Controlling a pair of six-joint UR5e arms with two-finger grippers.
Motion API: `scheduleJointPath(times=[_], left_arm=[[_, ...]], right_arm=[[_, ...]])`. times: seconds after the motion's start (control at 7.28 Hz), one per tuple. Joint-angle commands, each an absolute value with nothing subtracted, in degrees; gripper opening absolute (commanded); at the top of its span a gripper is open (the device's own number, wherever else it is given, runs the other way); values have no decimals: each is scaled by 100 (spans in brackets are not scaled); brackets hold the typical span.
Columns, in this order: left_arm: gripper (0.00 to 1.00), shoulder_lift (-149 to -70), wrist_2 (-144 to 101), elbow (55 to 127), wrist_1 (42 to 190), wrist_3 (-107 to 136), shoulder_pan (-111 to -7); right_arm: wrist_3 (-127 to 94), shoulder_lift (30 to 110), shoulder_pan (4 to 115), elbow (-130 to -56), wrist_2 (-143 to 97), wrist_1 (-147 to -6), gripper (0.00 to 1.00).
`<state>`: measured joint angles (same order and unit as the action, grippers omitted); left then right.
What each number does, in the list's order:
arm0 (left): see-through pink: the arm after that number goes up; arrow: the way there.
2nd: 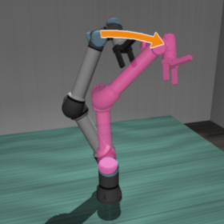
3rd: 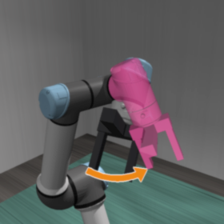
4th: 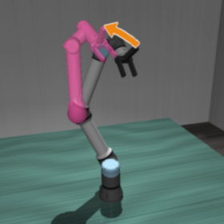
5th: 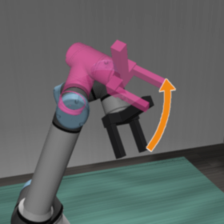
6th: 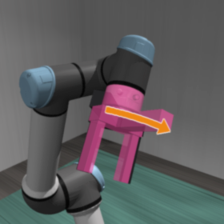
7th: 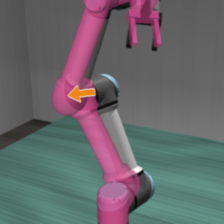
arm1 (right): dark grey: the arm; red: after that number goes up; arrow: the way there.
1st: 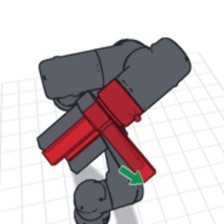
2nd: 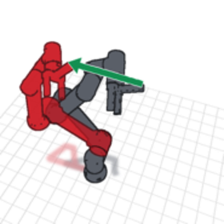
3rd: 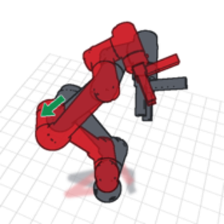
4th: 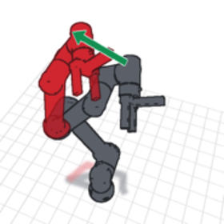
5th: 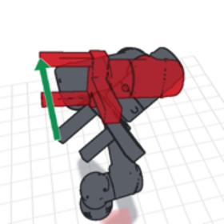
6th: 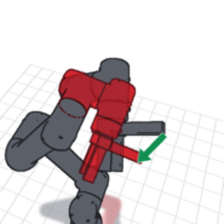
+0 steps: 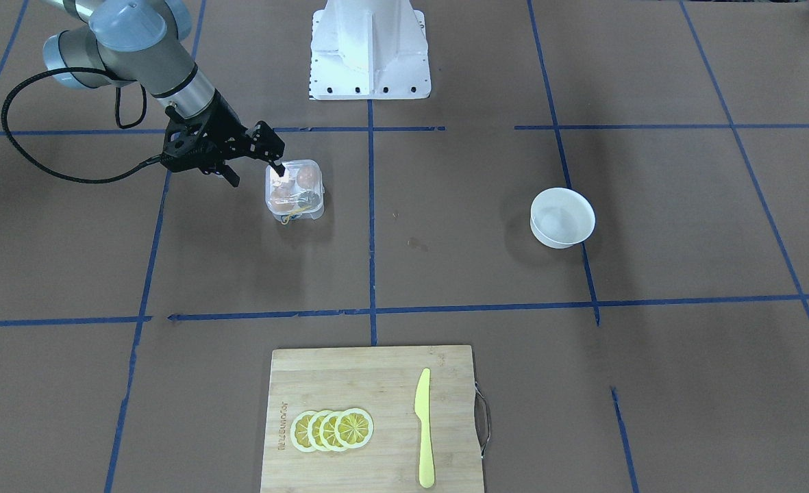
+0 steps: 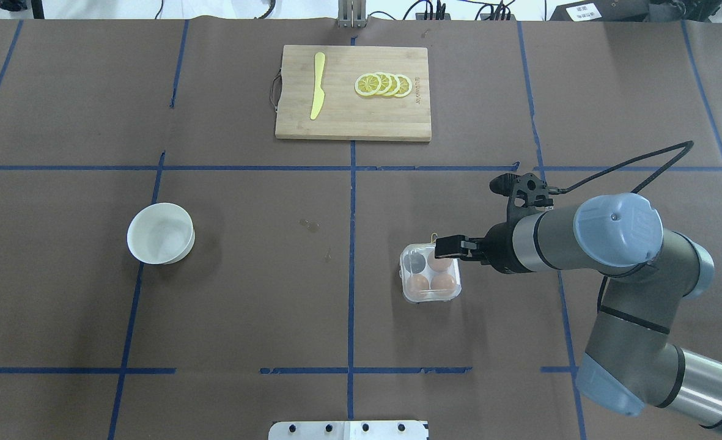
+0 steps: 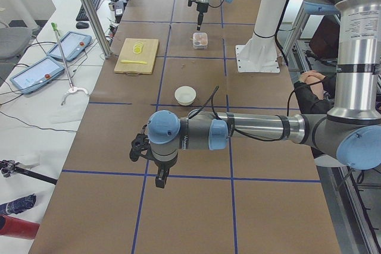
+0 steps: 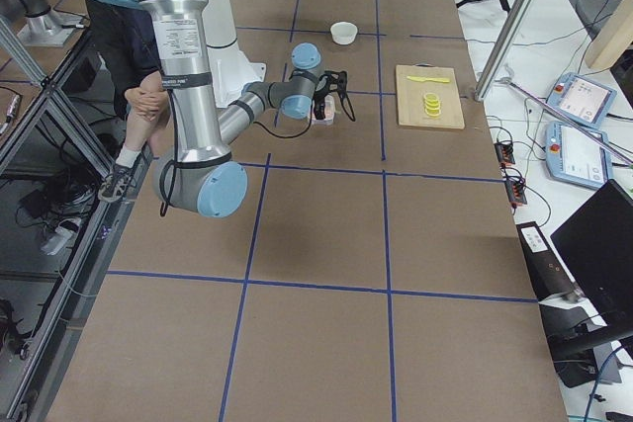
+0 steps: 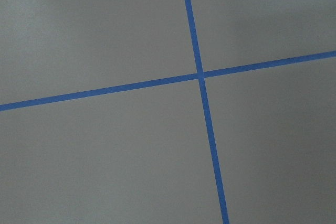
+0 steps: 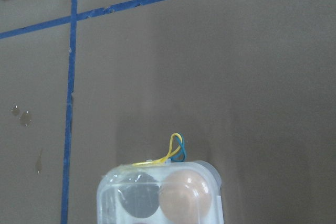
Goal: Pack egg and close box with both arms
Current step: 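Push the clear lid down over the eggs with the right gripper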
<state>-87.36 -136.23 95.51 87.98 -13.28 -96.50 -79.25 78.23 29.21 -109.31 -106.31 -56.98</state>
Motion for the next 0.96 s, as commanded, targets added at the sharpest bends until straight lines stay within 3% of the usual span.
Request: scheduleJointPath(times=[0.0, 0.41, 0.82], left_arm=[[100, -8736, -13623, 9554, 8798, -1336, -9650], [100, -8736, -13632, 9554, 8798, -1336, -9642], [100, -8736, -13606, 9554, 8798, -1353, -9650]], right_arm=[[-7919, 7840, 2979, -10977, -10713, -5835, 100], [-7012, 8110, 3821, -11460, -11319, -7380, 100], [-3586, 9793, 5897, -11418, -12572, -7409, 100]])
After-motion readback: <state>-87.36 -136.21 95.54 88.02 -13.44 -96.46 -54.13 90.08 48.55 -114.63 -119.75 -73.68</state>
